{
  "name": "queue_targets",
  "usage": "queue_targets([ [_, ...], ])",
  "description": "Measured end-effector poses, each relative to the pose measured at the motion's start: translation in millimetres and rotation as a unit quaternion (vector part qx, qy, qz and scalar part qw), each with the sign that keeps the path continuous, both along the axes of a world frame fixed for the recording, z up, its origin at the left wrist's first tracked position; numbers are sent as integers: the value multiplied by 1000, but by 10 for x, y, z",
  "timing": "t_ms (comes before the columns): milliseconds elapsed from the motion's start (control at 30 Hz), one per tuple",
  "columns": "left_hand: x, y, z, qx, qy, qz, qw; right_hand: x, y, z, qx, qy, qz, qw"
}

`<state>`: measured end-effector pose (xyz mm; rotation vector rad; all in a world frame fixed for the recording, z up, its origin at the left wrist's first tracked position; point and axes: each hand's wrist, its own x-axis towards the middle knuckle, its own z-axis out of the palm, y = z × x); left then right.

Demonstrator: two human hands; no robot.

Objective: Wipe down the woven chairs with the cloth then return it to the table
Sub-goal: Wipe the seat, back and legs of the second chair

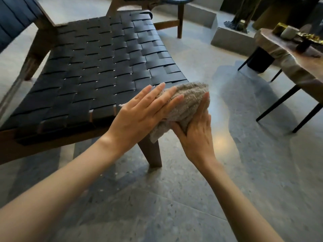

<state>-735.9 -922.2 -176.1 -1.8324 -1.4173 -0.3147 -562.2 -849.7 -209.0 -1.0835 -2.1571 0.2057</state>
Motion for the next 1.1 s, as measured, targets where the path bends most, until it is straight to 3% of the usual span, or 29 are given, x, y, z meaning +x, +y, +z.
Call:
queue_targets([
  [133,-126,-172,-91,-20,20,53,998,105,6,132,153,-28,-52,986],
  [200,-232,-302,-142,-26,23,81,996,103,117,222,191,-67,20,979],
  [333,-412,-551,-169,-45,11,114,992,-56,302,394,276,-200,125,932],
  [567,-636,-886,-212,-54,2,160,986,-489,61,365,334,-231,165,899],
  [700,-947,-1216,-352,-68,5,222,973,-829,-195,408,426,-292,185,836],
  [833,-1207,-1583,-520,-73,-16,286,955,-1247,-505,315,448,-326,229,800],
  [1000,-1500,-2009,-696,-78,-48,352,932,-1806,-919,125,465,-304,256,791],
  [1100,-1674,-2167,-811,-68,6,370,926,-2102,-1152,32,463,-264,262,805],
])
